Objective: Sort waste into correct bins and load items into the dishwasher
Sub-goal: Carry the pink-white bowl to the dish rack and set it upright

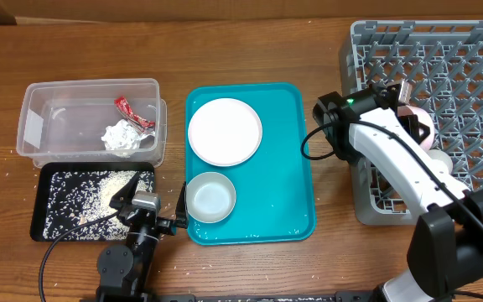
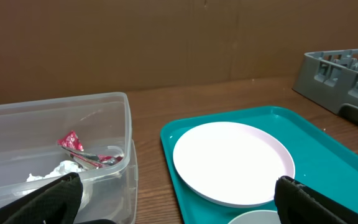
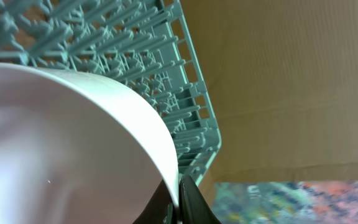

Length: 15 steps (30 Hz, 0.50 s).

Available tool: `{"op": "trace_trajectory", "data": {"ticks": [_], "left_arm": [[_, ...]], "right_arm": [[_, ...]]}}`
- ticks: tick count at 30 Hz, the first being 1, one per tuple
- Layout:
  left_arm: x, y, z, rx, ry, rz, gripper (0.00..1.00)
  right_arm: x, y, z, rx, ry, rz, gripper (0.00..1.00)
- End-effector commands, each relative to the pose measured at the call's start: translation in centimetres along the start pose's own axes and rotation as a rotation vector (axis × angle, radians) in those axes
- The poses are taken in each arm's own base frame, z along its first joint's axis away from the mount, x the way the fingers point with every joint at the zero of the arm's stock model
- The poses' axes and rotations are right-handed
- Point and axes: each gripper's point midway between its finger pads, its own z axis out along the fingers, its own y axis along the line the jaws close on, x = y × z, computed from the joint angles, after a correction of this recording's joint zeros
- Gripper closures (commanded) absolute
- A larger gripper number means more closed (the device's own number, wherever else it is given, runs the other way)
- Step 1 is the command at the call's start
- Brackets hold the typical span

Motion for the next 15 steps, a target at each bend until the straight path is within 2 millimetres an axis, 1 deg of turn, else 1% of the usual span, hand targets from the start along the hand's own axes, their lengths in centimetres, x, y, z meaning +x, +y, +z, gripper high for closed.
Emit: {"op": "trace_trajectory", "data": {"ticks": [1,6,10,11,15], "left_arm": [[0.0,0.0,0.0,0.000,-0.006,0.012,0.00],[0.0,0.0,0.0,0.000,-0.006,0.012,0.00],[0.0,0.0,0.0,0.000,-0.006,0.012,0.00],[0.0,0.0,0.0,0.000,-0.006,0.012,0.00],[0.0,0.0,0.0,0.000,-0.005,0.012,0.00]], "right_arm": [[-0.7,-1.5,-0.1,-0.006,-0.013,0.178,0.96],[-0.3,-1.9,1.9,0.020,0.039,0.232,0.96],[0.5,-2.0,3.3,0.013,0.107,0.262,0.96],[0.9,-1.5,3.7,-0.006,0.134,0.262,0.96],[1.4,0.3,4.2,-0.024,0.136,0.179,0.96]]}}
